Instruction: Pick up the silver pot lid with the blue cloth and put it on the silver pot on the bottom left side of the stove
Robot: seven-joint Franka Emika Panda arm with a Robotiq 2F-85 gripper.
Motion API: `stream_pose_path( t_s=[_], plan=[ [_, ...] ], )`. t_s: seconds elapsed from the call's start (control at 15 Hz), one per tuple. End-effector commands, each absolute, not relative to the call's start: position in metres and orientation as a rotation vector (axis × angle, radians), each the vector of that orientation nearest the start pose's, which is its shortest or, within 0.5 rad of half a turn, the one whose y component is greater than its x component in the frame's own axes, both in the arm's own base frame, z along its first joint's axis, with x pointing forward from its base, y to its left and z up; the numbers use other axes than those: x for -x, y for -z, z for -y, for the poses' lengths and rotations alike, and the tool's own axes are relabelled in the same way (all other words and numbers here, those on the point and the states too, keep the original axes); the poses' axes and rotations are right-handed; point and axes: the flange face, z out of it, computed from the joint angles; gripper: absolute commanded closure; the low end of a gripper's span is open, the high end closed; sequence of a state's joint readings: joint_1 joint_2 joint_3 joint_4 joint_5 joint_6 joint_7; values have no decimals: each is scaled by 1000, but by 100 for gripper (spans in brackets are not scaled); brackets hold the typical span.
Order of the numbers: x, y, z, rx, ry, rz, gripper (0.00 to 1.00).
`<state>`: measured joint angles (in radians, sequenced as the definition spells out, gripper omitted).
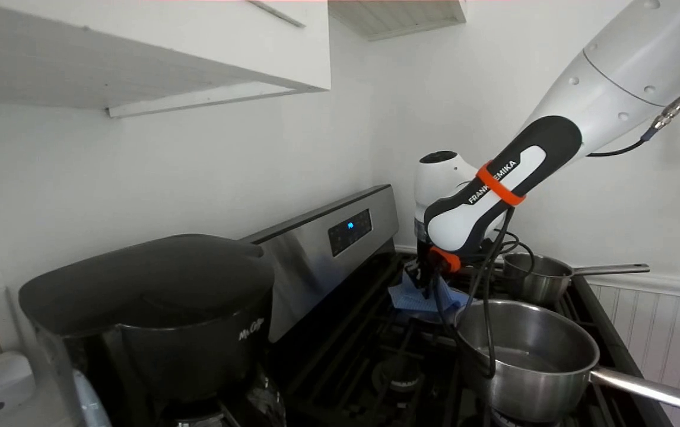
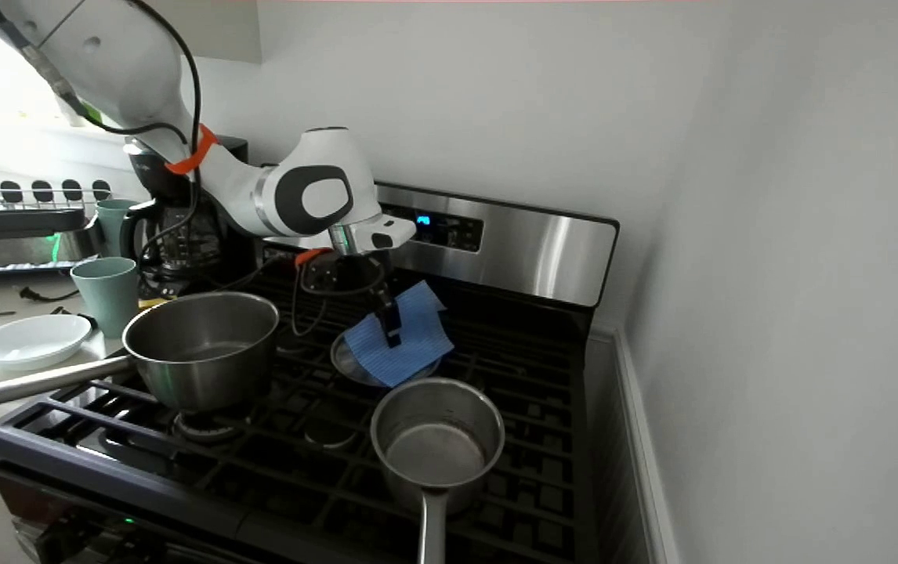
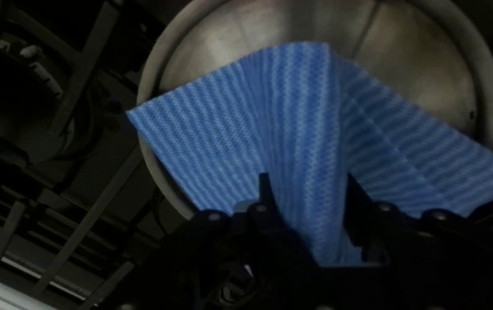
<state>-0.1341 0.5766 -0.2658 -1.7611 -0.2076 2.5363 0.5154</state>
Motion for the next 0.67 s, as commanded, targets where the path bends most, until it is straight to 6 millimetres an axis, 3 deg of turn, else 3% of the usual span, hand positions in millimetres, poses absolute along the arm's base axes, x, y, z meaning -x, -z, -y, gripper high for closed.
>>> stream_pose_path(
  t_s=[0.0,0.13,0.6],
  plan=[
    [-646,-273,252,3152,350,-1208,90],
    [-644,-276,253,3138,319,-1222,99],
    [-640,-295,257,3108,272,-1261,97]
  ],
)
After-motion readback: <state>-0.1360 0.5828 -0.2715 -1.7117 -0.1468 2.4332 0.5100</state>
